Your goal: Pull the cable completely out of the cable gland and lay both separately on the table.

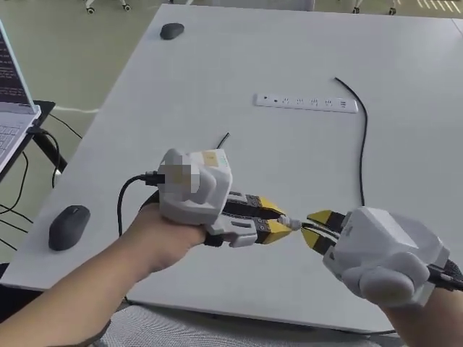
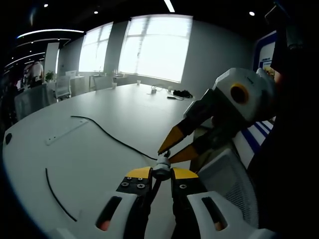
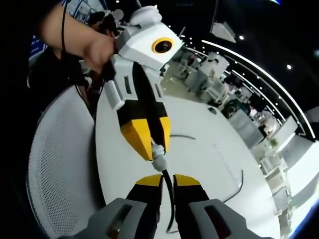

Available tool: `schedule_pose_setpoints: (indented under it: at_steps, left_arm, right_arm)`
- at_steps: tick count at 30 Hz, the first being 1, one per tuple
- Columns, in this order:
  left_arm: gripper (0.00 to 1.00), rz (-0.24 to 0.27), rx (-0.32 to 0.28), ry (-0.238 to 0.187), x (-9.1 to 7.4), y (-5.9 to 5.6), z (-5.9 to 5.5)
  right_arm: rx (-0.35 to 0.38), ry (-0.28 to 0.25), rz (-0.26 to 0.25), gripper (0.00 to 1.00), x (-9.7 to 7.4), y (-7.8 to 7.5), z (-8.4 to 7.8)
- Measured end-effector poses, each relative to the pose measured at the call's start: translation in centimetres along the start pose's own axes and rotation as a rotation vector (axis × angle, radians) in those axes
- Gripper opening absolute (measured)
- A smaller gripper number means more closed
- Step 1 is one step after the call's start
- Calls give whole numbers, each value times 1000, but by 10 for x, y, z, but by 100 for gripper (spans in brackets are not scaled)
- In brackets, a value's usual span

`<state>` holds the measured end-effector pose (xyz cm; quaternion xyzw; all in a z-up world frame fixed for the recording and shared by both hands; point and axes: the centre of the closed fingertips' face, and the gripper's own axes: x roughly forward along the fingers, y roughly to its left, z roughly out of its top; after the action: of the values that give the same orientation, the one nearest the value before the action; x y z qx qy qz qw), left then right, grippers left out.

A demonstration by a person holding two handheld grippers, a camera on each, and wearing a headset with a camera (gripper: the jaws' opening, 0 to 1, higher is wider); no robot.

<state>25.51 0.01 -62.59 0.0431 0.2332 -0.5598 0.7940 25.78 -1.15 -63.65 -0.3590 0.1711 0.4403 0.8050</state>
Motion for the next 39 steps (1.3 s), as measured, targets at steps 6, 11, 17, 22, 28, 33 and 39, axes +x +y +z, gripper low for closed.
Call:
schedule_pose_setpoints:
  at_steps: [6, 11, 17, 22, 28, 33, 39]
  left_arm:
    - [15, -2, 1, 8, 2, -2, -2]
    - [15, -3, 1, 10, 2, -2, -3]
    - [15, -1, 8, 11, 4, -3, -3]
    - [15, 0, 6, 11, 3, -2, -3]
    - [15, 6, 8, 9, 3, -1, -2]
    - [15, 6, 10, 10, 2, -1, -2]
    - [15, 4, 11, 4, 3, -3, 0]
  right_arm:
    - [-27, 7, 7, 1, 2, 2, -2]
    - [-21, 4, 9, 1, 2, 3, -4]
    - [43, 17, 4, 0, 3, 2, -10]
    - [85, 19, -4, 0, 2, -1, -14]
    - [152, 35, -19, 0, 2, -6, -25]
    - [192, 49, -34, 0, 2, -10, -34]
    - [249, 77, -49, 0, 2, -14, -47]
